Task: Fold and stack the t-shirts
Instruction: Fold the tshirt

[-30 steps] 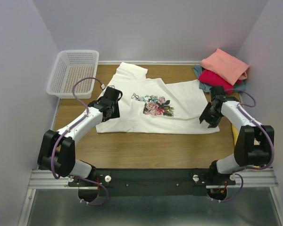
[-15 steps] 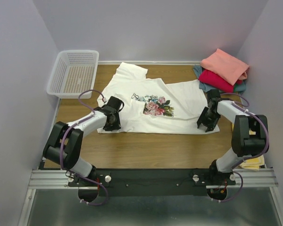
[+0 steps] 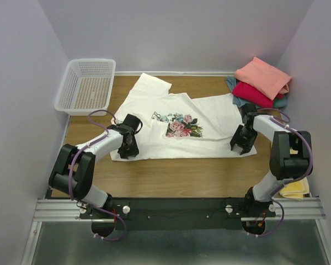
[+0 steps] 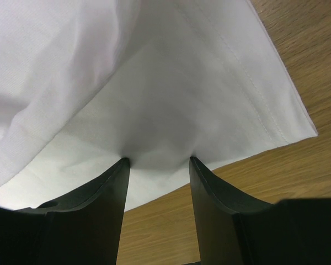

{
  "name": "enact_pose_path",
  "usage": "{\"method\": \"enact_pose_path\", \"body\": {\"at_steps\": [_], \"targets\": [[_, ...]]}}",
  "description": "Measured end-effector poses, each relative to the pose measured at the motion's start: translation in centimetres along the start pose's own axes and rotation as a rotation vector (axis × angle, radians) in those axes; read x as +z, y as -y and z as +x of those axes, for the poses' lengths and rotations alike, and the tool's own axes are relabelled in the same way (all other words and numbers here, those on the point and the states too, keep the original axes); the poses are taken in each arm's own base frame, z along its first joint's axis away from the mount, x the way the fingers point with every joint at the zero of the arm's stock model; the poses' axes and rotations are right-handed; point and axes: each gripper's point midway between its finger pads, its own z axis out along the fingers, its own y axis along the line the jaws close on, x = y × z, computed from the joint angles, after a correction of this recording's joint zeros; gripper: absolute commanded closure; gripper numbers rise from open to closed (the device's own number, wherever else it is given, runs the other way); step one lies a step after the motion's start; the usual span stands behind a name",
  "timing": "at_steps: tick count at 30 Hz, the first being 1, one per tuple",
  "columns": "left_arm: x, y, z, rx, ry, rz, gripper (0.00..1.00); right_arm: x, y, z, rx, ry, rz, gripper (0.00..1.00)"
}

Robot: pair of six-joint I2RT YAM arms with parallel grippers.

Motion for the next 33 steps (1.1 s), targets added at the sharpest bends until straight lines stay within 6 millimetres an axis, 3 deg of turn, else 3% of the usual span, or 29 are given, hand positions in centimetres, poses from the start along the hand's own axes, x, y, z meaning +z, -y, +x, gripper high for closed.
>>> {"method": "enact_pose_path", "body": {"at_steps": [9,18,29,33], "targets": [[-1.9,-3.3,4.6,-0.009,-0.145,-0.077,0.54,-0.1,0.0,-0.1,-0.01,-0.053,0.032,0.44],[-3.9,-5.2,5.6,-0.041,-0.159,-0.139,0.57,0.0,-0.1,0.2,-0.01,-0.058,0.021,0.46],[-4.7,-3.6,3.4,-0.046,-0.078,-0.061,0.57,-0.2,-0.1,0.1,-0.009,-0.049,0.019,0.44],[-4.8,-2.1,1.6,-0.051,-0.001,0.011,0.57,-0.6,0.1,-0.2,-0.009,-0.028,0.027,0.43]]}}
